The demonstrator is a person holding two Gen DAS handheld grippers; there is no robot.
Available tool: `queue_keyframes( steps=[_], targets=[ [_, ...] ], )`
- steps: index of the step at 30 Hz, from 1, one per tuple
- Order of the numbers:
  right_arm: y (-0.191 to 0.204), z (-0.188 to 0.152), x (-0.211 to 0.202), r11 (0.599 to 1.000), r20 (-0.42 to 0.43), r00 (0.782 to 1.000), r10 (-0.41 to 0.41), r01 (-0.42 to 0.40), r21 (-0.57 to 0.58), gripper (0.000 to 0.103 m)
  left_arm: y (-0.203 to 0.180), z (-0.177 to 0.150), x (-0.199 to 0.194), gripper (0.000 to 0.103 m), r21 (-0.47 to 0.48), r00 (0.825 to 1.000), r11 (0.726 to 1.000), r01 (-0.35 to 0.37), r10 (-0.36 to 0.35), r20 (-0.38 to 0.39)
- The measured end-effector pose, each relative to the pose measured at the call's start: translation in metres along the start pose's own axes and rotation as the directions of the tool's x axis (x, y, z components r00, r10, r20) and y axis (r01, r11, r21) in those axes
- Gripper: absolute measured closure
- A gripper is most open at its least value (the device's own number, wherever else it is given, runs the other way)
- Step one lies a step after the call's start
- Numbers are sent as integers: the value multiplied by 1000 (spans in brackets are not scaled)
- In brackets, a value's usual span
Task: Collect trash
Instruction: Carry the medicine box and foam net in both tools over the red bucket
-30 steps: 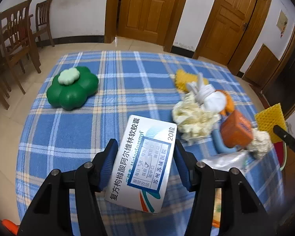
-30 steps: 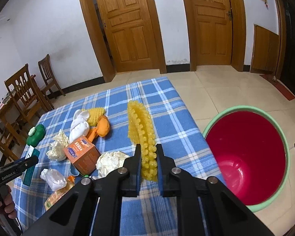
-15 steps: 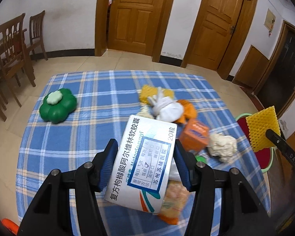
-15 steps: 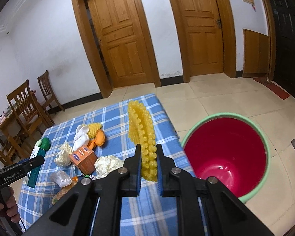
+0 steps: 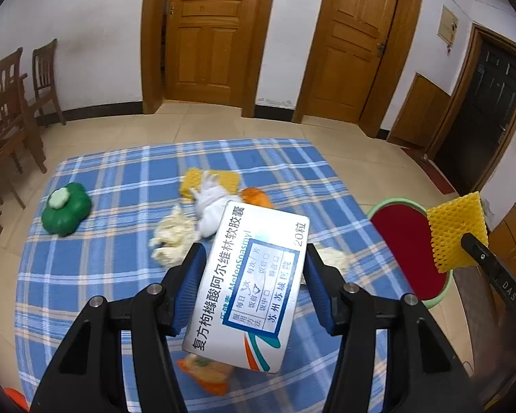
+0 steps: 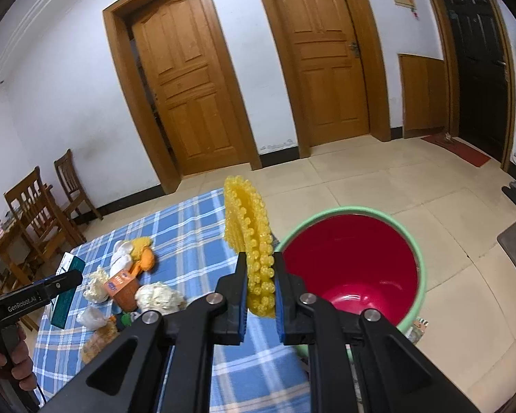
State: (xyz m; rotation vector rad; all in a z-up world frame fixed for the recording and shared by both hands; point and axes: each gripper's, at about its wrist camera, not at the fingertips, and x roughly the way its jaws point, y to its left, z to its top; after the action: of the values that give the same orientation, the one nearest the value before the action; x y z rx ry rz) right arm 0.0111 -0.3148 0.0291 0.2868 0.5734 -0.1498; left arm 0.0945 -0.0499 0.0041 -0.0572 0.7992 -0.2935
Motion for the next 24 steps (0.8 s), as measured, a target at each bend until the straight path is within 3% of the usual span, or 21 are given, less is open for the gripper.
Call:
queue_keyframes(
  steps=[13, 24],
  targets=[
    [-68, -8, 2, 990, -17, 997, -74, 76, 122, 89, -77, 9, 29, 46, 99, 998, 993, 68, -66, -25],
    [-106, -20, 22, 975, -76, 991, -108, 121, 188, 89, -142, 8, 71, 46, 194, 985, 967, 163, -148, -88]
  ],
)
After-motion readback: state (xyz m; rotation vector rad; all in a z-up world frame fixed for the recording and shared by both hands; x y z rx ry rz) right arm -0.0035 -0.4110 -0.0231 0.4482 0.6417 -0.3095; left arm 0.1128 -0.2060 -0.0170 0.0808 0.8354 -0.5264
